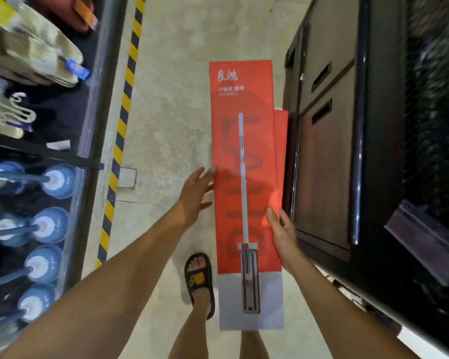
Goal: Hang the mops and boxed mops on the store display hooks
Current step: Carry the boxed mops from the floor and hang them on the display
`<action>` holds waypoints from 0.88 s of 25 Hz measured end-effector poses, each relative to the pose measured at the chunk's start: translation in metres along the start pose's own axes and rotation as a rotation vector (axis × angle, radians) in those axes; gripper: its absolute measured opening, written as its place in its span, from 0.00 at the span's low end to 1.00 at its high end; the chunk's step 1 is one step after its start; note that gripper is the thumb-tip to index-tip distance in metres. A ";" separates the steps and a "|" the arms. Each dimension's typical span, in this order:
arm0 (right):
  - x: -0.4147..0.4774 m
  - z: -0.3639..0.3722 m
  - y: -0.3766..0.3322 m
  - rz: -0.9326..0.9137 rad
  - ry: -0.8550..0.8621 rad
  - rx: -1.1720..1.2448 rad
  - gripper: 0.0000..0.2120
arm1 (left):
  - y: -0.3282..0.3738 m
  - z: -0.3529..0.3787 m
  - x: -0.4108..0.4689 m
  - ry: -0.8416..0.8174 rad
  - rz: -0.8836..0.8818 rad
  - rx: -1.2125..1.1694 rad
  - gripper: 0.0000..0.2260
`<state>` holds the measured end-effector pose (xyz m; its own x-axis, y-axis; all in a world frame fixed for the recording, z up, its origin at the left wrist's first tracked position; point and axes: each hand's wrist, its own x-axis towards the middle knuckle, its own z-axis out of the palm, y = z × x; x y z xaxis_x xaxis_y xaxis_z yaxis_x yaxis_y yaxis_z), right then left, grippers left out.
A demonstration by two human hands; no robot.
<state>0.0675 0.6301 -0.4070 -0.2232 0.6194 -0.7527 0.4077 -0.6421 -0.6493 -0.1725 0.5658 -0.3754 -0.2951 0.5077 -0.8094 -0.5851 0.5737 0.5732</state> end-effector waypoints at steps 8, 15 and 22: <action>-0.088 -0.034 -0.066 -0.017 -0.221 -0.049 0.49 | 0.085 0.000 -0.097 0.067 0.126 0.013 0.18; -0.158 -0.020 -0.204 -0.349 -0.302 -0.167 0.26 | 0.102 -0.006 -0.222 0.157 0.350 -0.092 0.29; -0.263 0.054 -0.298 -0.685 -0.564 -0.193 0.33 | 0.064 -0.029 -0.354 0.225 0.493 -0.123 0.28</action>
<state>-0.0433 0.6339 -0.0211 -0.8512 0.4917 -0.1836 0.1564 -0.0962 -0.9830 -0.1273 0.4043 -0.0557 -0.7026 0.5395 -0.4640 -0.4167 0.2167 0.8829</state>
